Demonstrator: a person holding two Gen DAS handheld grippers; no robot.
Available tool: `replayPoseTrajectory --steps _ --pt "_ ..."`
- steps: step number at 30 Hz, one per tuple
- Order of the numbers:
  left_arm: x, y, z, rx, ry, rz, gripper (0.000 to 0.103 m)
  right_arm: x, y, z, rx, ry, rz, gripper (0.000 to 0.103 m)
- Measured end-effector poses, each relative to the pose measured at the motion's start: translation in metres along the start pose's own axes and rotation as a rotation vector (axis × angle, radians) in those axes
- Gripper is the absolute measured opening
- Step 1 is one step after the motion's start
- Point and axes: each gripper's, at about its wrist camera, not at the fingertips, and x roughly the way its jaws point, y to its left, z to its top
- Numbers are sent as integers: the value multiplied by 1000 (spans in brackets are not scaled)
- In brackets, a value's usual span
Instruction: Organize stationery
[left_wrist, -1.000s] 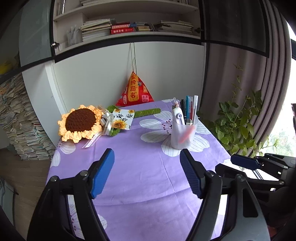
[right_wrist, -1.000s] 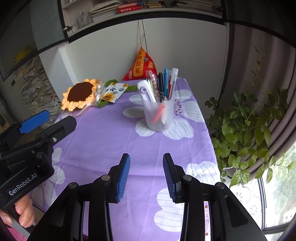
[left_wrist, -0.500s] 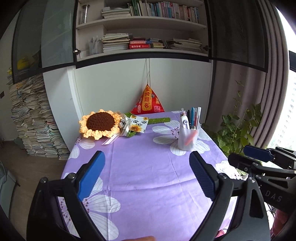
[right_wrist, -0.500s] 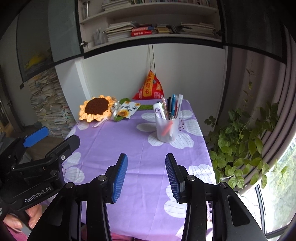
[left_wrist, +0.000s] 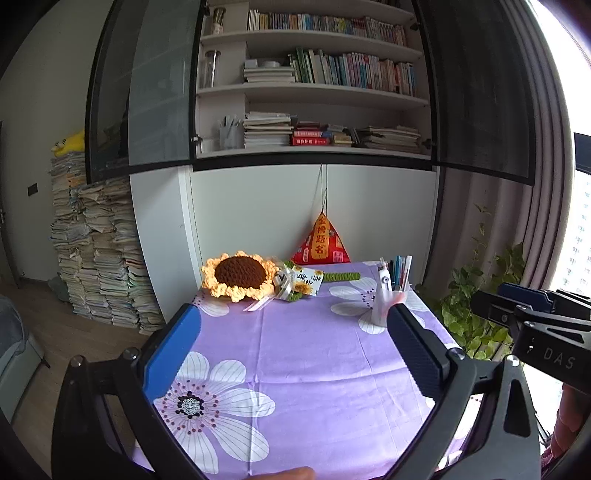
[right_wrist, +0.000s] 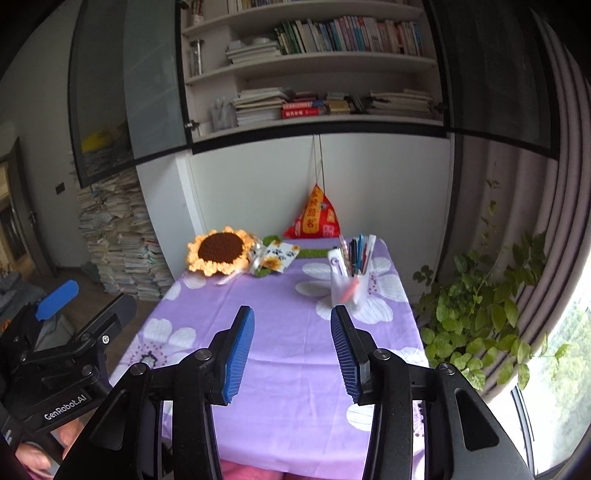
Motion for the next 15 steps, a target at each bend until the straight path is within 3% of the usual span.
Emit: replayPoseTrajectory --steps 6,7,9,15 --pt "-17 -1 7 3 -6 -2 102 -20 11 -1 -29 -45 -1 47" --pt "-17 -1 9 1 -3 -2 102 -22 12 -1 -28 -49 -3 62" --pt "-18 -2 13 -1 6 2 102 -28 10 1 -8 -74 -10 73" --pt "-23 -5 21 -8 -7 -7 102 -41 2 11 49 -109 -12 73"
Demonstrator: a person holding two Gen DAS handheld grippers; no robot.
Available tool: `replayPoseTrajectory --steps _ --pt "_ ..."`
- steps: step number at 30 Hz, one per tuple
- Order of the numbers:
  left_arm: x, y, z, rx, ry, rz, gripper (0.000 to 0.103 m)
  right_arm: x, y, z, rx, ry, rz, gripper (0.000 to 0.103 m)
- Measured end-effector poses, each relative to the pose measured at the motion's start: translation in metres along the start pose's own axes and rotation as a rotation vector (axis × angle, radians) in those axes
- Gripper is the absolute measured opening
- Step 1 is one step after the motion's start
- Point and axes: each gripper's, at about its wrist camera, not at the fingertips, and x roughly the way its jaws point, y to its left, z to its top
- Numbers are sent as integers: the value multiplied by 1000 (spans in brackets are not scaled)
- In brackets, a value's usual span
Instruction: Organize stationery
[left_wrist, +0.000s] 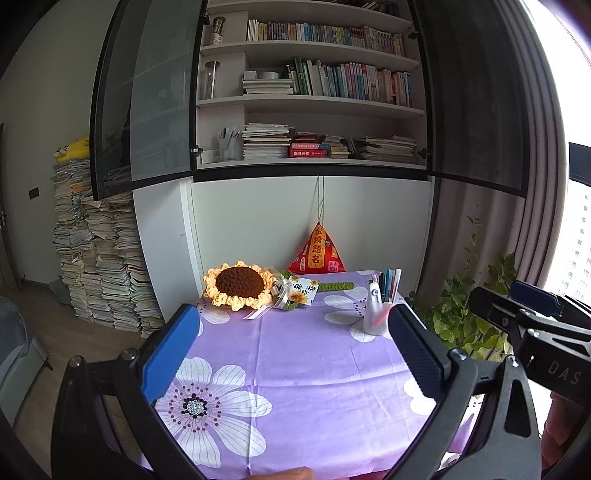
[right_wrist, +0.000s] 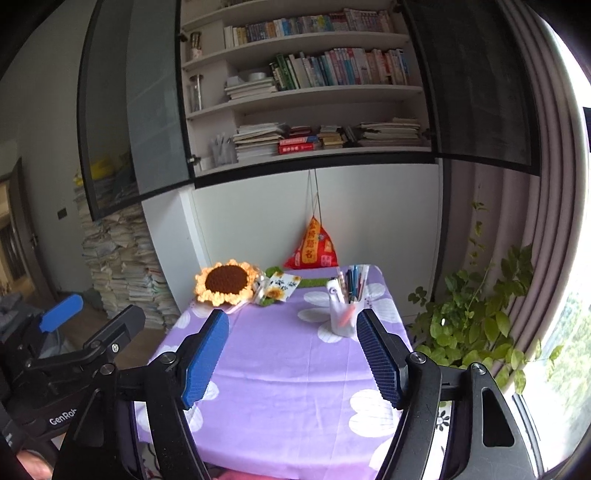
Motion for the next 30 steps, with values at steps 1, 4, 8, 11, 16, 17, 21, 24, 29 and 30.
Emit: replayPoseTrajectory --steps 1,4,8,11,16,17,21,24,29,30 --pt "0 -1 -1 0 1 -1 102 0 -1 0 6 -2 -1 73" --pt "4 -4 -4 2 14 -5 102 3 -4 -1 13 5 -7 73" --pt "8 -7 -3 16 21 9 102 6 -7 -1 22 20 -15 73" --pt "7 -9 -1 22 11 7 102 3 -10 1 33 4 -31 73" --pt "6 -15 3 39 -5 13 102 1 -14 2 35 -14 -55 73" --pt "6 -16 3 43 -4 14 102 0 -15 3 37 -16 -58 73" --pt "4 -20 5 56 -6 12 102 -4 -17 5 45 -27 -54 73" --pt "3 -23 7 63 -11 16 102 -10 -17 7 39 -47 -54 73" --pt "0 -25 11 62 -21 21 102 -17 -18 10 40 -70 -50 73" --pt "-1 -25 12 60 -24 23 102 -18 -18 10 38 -72 -49 73"
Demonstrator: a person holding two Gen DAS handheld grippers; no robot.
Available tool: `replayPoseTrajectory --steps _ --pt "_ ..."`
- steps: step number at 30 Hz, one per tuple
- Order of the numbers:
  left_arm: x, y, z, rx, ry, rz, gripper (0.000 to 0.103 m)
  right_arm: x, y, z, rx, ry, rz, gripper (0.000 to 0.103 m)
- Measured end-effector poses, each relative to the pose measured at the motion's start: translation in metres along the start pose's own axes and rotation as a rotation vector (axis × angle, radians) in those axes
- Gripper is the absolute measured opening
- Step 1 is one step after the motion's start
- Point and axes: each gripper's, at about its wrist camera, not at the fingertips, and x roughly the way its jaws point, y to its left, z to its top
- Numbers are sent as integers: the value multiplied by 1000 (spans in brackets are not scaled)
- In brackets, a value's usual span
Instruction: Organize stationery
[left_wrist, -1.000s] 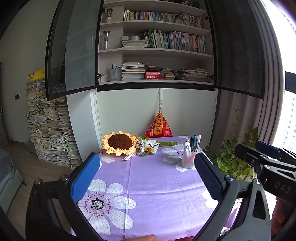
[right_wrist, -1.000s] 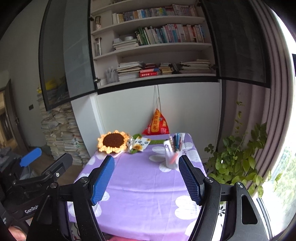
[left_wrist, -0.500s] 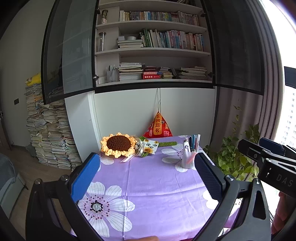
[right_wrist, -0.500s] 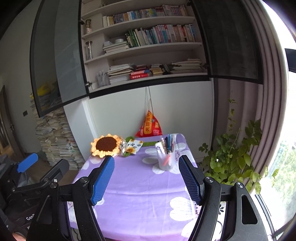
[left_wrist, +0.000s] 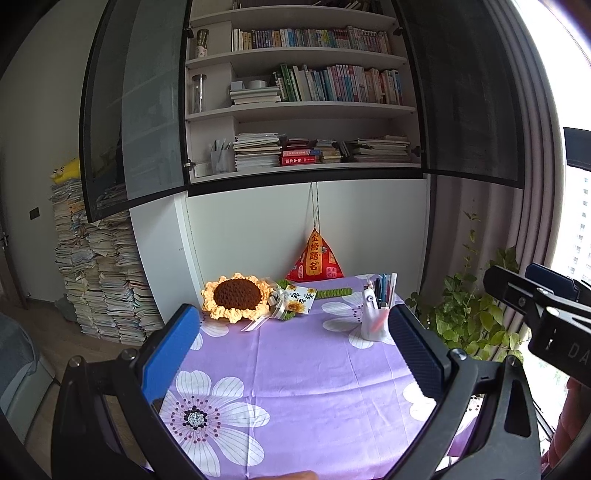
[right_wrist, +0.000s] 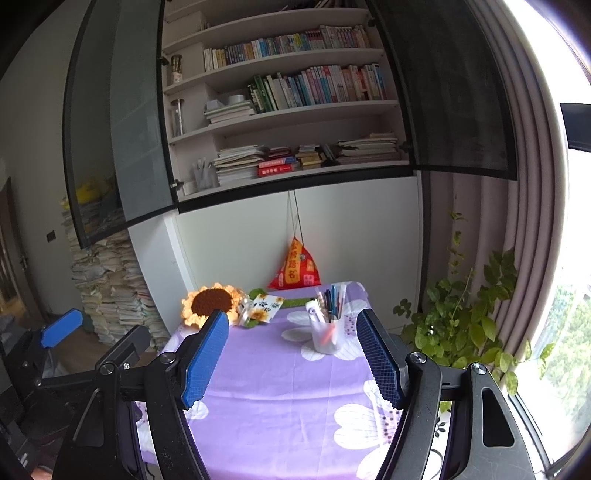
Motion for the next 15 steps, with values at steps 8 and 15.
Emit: replayPoseTrajectory --steps 8,15 --pt "-2 -1 2 -4 -6 8 102 -2 1 -1 -7 -2 4 73" --pt "-3 -2 1 6 -2 6 102 -3 1 -1 -3 -1 4 73"
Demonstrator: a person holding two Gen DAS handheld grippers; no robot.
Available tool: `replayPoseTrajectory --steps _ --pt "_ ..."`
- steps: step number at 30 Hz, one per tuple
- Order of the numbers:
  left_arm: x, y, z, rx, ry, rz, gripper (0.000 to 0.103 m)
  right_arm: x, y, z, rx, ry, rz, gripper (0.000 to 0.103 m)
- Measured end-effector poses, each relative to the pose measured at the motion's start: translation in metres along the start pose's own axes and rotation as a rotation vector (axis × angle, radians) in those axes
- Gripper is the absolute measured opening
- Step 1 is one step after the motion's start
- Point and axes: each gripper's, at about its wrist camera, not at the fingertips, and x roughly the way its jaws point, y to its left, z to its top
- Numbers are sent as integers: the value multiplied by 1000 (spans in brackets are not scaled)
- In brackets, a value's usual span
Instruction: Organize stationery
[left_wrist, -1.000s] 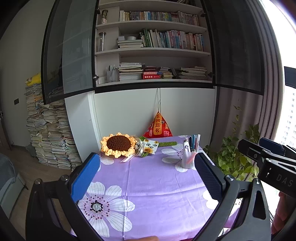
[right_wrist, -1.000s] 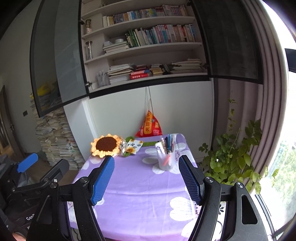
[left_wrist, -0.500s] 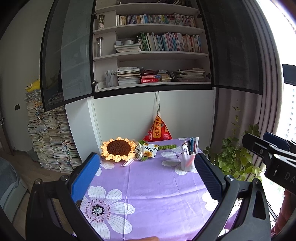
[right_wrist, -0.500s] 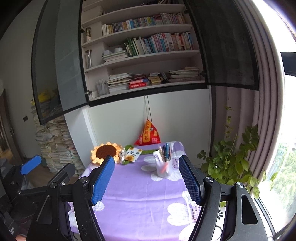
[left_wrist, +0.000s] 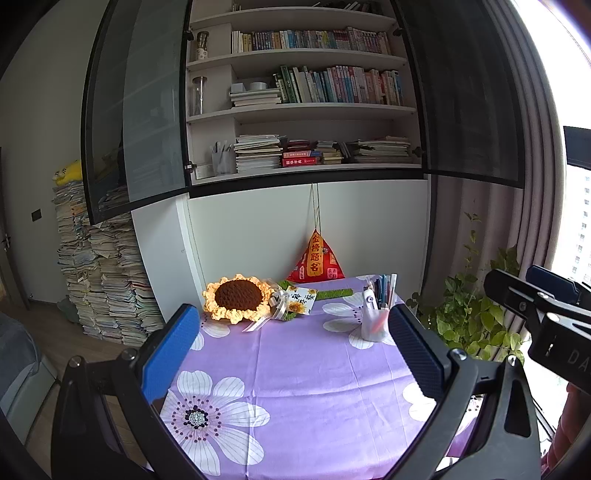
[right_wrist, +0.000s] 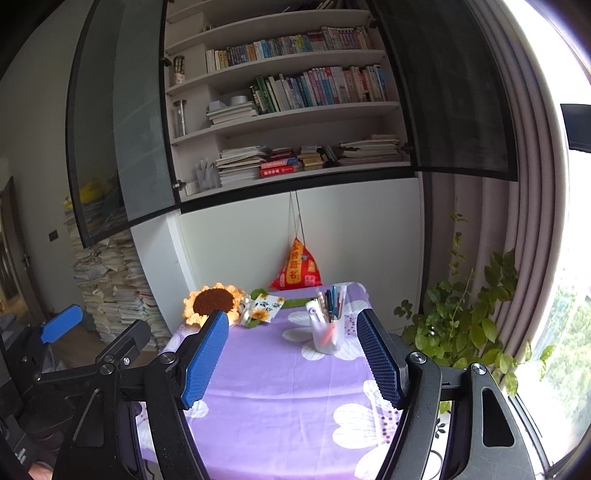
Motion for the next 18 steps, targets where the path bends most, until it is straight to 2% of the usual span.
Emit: replayPoseTrajectory --steps 18 --pt "-1 2 -2 5 6 2 102 -2 3 -3 -7 8 5 73"
